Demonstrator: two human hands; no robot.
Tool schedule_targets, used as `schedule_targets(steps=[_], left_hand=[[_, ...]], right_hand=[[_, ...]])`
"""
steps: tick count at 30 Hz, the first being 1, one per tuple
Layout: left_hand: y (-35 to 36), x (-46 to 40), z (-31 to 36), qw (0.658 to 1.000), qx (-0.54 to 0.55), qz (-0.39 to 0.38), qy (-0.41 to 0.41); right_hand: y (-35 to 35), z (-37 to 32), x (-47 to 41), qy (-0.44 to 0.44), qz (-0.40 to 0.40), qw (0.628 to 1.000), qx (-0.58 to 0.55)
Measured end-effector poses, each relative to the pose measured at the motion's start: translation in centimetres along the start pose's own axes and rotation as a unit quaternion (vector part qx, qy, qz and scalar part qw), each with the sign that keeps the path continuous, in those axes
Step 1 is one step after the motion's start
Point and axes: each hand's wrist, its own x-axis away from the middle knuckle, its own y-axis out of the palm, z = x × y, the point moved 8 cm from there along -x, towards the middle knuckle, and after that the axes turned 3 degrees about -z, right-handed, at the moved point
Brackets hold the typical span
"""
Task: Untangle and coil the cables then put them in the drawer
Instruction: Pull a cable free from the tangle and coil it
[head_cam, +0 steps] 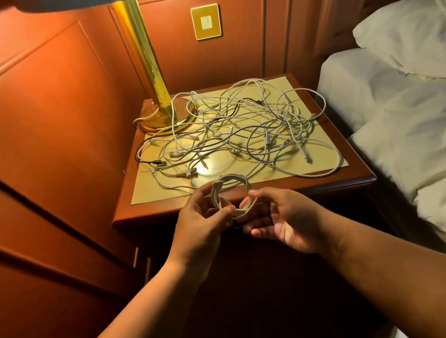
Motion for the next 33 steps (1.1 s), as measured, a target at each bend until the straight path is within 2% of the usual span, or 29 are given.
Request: schedule_targets(steps=[6,8,12,15,16,19,22,25,29,33], left_hand=[[0.0,-0.2,1.7,0.976,-0.202,-0.058,0.049],[-0.1,-0.4,1.9,0.971,-0.224,-0.061,0.062],[0.3,-0.5,0.9,0.977,-0.189,-0.091,0.049],[0.5,-0.3,1.5,0.965,-0.210,-0.089,0.127],[0.6,0.0,2.1,0.945,-0.260,-0.080,0.181],[0.9,1.0,3.3,0.849,-0.408,-0.043,0.334],[0.9,1.8,3.8,0.778,-0.473,-0.015,0.412],[0.9,2.4,4.4,0.727,-0.504,0.009,0.466],[1.7,3.4,4.8,0.649,-0.565,0.053,0.506],[3.8,5.0,5.2,0.616,-0.564,0.038,0.549]], right_hand=[[-1.0,-1.8,0.4,-0.053,0.036,0.984,0.168],[-1.1,-2.0,0.4,-0.062,0.036,0.985,0.159],[-1.1,-1.7,0.4,-0.055,0.035,0.993,0.101],[-1.7,-1.7,0.2,-0.067,0.062,0.991,0.096],[-1.9,-1.7,0.2,-0.070,0.073,0.990,0.099],[-2.2,-1.4,0.0,-0.063,0.083,0.992,0.070],[-1.6,-0.7,0.0,-0.021,0.053,0.998,-0.004],[-1.1,-0.6,0.3,0.000,0.032,0.997,-0.067],[-1.2,-0.6,1.2,-0.011,0.035,0.995,-0.096],[-0.9,-0.8,2.4,-0.023,0.026,0.998,-0.050]])
